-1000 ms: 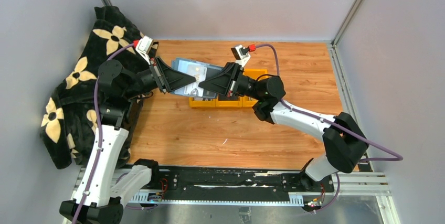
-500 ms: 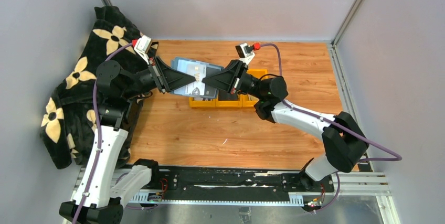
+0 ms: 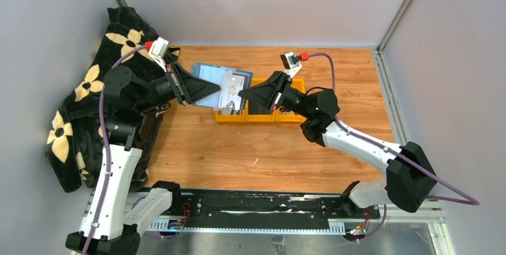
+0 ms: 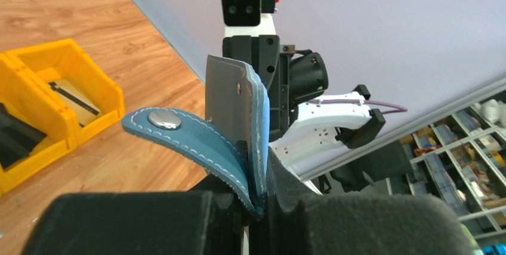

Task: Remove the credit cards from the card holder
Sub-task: Remove the credit card from the card holder, then place the credit card in the storage box.

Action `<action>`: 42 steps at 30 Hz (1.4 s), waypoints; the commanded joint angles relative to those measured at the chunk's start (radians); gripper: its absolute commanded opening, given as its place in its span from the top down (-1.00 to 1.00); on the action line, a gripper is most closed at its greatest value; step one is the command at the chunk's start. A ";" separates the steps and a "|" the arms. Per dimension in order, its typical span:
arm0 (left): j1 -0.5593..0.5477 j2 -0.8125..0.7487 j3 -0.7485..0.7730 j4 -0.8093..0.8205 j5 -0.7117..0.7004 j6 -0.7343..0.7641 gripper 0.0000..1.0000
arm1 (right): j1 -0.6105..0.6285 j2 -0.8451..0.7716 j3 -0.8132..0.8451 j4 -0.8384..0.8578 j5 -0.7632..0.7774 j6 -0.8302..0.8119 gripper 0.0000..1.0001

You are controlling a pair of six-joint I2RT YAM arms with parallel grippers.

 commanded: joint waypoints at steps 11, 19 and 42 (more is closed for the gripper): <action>-0.003 -0.006 0.210 -0.382 -0.288 0.481 1.00 | -0.195 -0.099 -0.075 -0.138 -0.037 -0.025 1.00; -0.003 -0.004 0.242 -0.367 -0.247 0.468 1.00 | -0.248 -0.075 -0.046 -0.437 -0.010 -0.220 1.00; -0.004 -0.073 0.206 -0.279 -0.145 0.319 1.00 | -0.042 0.674 0.627 -1.076 0.398 -0.699 1.00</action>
